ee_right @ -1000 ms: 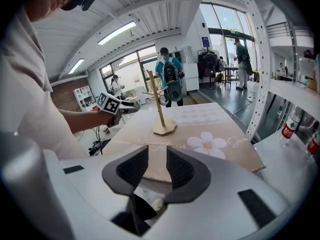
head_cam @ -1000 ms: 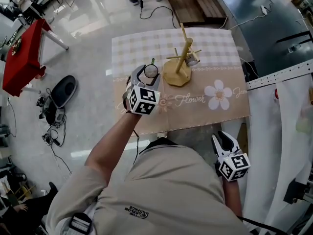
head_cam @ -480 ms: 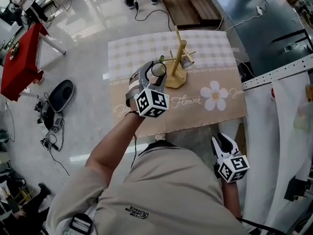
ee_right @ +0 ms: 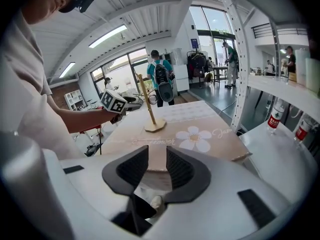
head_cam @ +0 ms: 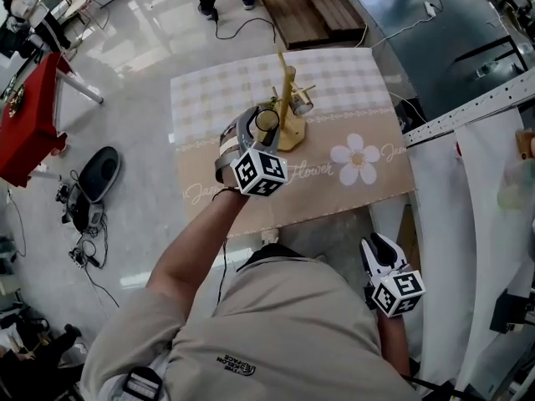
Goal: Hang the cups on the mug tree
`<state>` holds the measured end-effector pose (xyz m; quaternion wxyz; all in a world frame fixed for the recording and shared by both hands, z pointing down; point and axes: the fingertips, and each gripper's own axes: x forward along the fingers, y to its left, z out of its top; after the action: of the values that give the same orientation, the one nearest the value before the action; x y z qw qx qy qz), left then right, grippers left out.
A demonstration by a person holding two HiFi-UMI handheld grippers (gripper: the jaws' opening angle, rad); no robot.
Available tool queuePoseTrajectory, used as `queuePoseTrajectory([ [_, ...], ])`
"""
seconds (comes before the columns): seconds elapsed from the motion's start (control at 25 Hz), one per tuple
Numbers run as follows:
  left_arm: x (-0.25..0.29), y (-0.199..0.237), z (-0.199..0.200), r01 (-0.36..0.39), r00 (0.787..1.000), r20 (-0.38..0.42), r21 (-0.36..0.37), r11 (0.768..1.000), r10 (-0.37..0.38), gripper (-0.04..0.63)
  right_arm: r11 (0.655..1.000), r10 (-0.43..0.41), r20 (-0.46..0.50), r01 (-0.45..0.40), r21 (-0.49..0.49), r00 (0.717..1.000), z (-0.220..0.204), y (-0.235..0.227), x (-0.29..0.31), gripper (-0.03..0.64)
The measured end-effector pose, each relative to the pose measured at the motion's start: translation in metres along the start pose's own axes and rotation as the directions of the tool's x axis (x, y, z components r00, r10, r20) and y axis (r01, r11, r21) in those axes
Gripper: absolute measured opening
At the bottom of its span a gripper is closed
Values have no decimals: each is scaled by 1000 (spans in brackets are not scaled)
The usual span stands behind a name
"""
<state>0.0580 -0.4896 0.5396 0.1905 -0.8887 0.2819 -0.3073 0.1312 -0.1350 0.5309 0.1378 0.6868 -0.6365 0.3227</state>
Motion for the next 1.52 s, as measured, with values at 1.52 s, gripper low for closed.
queuePoseTrajectory([
  [1.52,-191,-246,86,487,850,223,-677,552,-477,171,962,264,84,-256,-96,961,-60,-71,-92,31],
])
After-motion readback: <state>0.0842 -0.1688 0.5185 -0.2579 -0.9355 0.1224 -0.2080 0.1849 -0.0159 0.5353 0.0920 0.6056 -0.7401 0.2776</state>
